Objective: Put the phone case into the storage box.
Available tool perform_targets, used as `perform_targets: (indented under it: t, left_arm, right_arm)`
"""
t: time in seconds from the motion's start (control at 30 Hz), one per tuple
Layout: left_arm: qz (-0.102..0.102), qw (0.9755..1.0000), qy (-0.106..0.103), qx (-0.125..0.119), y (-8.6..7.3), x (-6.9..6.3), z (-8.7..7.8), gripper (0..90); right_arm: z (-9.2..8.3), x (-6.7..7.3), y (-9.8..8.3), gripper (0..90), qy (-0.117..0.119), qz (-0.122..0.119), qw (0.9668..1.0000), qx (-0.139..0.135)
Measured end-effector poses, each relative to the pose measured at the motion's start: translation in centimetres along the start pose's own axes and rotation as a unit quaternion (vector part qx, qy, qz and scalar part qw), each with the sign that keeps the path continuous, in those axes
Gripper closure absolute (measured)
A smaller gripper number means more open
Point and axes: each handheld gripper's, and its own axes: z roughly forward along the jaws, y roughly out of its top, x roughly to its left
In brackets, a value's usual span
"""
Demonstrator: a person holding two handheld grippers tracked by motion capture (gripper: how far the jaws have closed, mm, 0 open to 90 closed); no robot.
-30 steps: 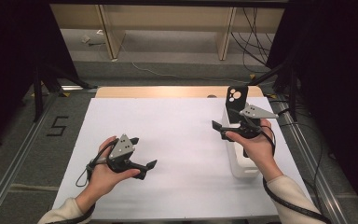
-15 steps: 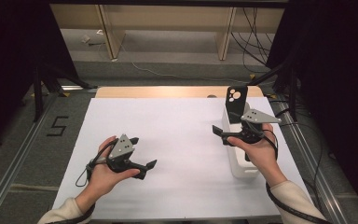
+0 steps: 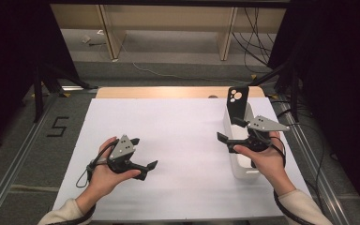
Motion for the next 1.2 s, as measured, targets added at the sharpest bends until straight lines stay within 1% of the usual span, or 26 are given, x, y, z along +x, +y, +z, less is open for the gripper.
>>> perform_targets:
  t: [0.17,0.33,0.4,0.63,0.93,1.2]
  left_arm:
    - [0.000,1.0000,0.000,0.000,0.0,0.0,0.0,0.0]
    - [0.000,1.0000,0.001,0.000,0.0,0.0,-0.1,0.0]
    - [0.000,1.0000,0.001,0.000,0.0,0.0,-0.1,0.0]
    - [0.000,1.0000,0.001,0.000,0.0,0.0,-0.1,0.0]
    - [-0.001,1.0000,0.001,-0.001,0.0,0.0,-0.1,0.0]
    - [0.000,1.0000,0.000,-0.001,0.0,0.0,-0.1,0.0]
  right_arm:
    - [-0.6,0.2,-0.1,15.7,0.002,-0.004,1.0000,-0.005]
    - [-1.0,0.4,-0.4,15.9,0.006,-0.008,0.9999,-0.004]
    - [-1.2,0.5,-0.7,16.0,0.006,-0.012,0.9999,0.000]
    - [-1.6,0.6,-1.1,15.2,0.007,-0.012,0.9999,0.003]
    - [-2.0,0.8,-1.6,14.5,0.009,-0.012,0.9999,-0.001]
    - [-2.4,0.9,-2.0,14.6,0.011,-0.016,0.9998,0.001]
